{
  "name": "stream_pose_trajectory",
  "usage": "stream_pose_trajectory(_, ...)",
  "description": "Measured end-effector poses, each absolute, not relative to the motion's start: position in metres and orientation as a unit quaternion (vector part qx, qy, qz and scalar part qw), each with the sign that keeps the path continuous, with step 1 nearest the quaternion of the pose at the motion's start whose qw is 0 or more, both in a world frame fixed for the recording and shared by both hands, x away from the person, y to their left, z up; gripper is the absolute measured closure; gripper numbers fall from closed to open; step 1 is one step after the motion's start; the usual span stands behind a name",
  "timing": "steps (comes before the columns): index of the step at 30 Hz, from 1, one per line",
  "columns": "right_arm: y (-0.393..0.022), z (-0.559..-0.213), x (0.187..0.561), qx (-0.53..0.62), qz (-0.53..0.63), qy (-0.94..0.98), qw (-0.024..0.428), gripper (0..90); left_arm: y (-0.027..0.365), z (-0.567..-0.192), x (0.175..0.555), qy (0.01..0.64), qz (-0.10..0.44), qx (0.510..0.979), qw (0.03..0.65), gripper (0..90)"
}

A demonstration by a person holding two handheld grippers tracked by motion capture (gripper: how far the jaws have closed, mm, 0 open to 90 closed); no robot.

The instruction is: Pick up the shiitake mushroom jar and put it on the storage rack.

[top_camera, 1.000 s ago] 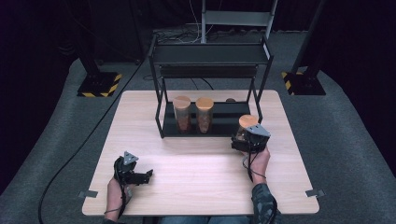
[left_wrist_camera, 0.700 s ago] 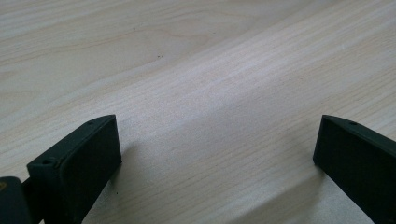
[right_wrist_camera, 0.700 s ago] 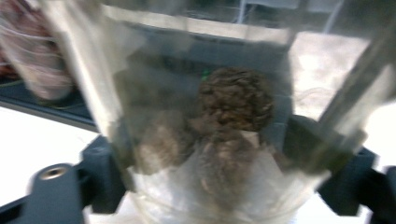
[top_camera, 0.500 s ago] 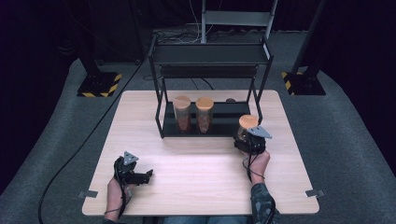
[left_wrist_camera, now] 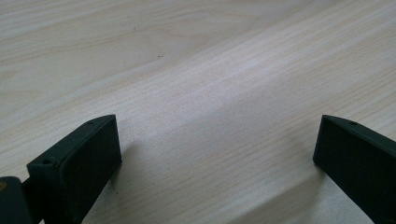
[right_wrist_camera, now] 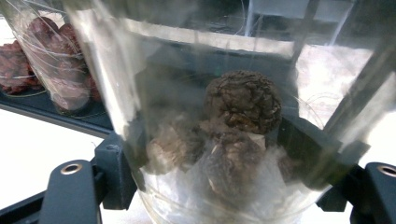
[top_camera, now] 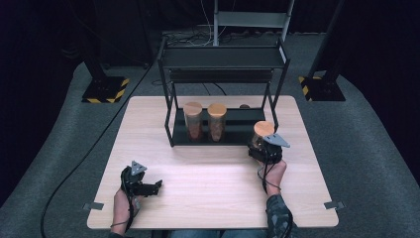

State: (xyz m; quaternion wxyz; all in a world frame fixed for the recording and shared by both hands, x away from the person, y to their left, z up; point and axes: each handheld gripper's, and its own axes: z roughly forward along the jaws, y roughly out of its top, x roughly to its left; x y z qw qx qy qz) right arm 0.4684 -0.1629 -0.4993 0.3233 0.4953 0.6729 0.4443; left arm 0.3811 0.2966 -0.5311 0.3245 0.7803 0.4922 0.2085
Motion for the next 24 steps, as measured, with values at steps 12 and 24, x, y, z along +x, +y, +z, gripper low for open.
stream_pose_trajectory(12, -0.1612, -0.4953, 0.4665, 0.494, 0.445, 0.675, 0.321, 24.5, 0.2967, -0.5311, 0.3812, 0.492, 0.208, 0.780, 0.324, 0.1)
stream_pose_trajectory(24, -0.1593, -0.4893, 0.4653, 0.488, 0.446, 0.679, 0.321, 24.5, 0.2967, -0.5311, 0.3812, 0.492, 0.208, 0.780, 0.324, 0.1)
